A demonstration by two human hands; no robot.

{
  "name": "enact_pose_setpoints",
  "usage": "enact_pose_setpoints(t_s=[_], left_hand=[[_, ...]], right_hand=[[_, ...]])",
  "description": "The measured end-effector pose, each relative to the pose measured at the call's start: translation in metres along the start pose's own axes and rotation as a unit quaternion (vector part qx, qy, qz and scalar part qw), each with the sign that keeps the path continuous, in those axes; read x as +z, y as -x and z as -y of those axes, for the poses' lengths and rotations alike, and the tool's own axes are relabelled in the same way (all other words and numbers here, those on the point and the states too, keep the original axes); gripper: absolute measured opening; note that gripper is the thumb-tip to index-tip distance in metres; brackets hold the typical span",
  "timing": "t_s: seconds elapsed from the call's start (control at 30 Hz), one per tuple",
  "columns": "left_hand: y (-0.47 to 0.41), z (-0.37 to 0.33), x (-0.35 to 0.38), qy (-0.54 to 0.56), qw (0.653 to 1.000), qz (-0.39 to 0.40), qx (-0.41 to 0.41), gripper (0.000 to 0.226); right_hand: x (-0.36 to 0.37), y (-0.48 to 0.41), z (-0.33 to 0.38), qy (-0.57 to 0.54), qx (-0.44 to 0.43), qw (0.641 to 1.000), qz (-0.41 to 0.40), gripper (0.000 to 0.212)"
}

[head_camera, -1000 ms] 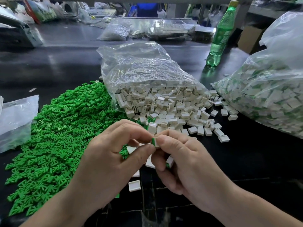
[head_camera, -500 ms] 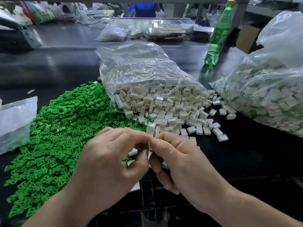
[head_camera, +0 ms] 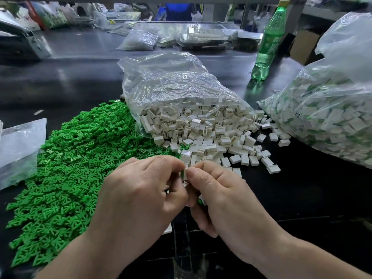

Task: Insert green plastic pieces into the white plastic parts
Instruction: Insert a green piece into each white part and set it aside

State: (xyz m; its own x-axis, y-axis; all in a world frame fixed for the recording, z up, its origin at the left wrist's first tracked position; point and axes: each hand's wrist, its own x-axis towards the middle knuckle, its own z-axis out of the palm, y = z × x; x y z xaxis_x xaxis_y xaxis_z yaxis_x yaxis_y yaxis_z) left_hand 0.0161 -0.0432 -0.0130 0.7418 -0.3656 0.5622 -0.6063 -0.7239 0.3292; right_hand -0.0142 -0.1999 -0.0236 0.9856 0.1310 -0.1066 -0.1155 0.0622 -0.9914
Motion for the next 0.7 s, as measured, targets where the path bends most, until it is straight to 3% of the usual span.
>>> enact_pose_setpoints(t_s=[0.07, 0.17, 0.3, 0.4, 0.5, 0.6, 0.7], left_hand=[[0.000, -0.003, -0.004, 0.095, 0.990, 0.033, -0.096, 0.015], [0.001, 0.001, -0.007, 0.295, 0.929, 0.099, -0.199, 0.015], [-0.001, 0.011, -0.006, 0.427, 0.856, 0.138, -0.258, 0.023], [0.000, 0.007, -0.003, 0.484, 0.821, 0.130, -0.271, 0.027], [-0.002, 0.008, -0.009, 0.433, 0.857, 0.119, -0.251, 0.027], [-0.005, 0.026, -0.020, 0.264, 0.934, 0.067, -0.232, 0.032], [-0.006, 0.043, -0.025, 0.037, 0.975, 0.091, -0.201, 0.026]], right_hand=[[-0.001, 0.000, 0.001, 0.008, -0.012, 1.000, -0.007, 0.030], [-0.003, 0.002, 0.002, 0.059, -0.032, 0.998, -0.012, 0.029], [-0.004, 0.004, 0.004, 0.088, -0.053, 0.995, -0.007, 0.026], [-0.004, 0.003, 0.002, 0.031, -0.042, 0.999, 0.004, 0.020], [-0.007, -0.003, 0.001, -0.133, -0.015, 0.990, 0.050, 0.012], [-0.020, -0.010, 0.006, -0.336, 0.005, 0.938, 0.079, 0.009], [-0.028, -0.015, 0.009, -0.340, 0.041, 0.938, 0.053, 0.005]])
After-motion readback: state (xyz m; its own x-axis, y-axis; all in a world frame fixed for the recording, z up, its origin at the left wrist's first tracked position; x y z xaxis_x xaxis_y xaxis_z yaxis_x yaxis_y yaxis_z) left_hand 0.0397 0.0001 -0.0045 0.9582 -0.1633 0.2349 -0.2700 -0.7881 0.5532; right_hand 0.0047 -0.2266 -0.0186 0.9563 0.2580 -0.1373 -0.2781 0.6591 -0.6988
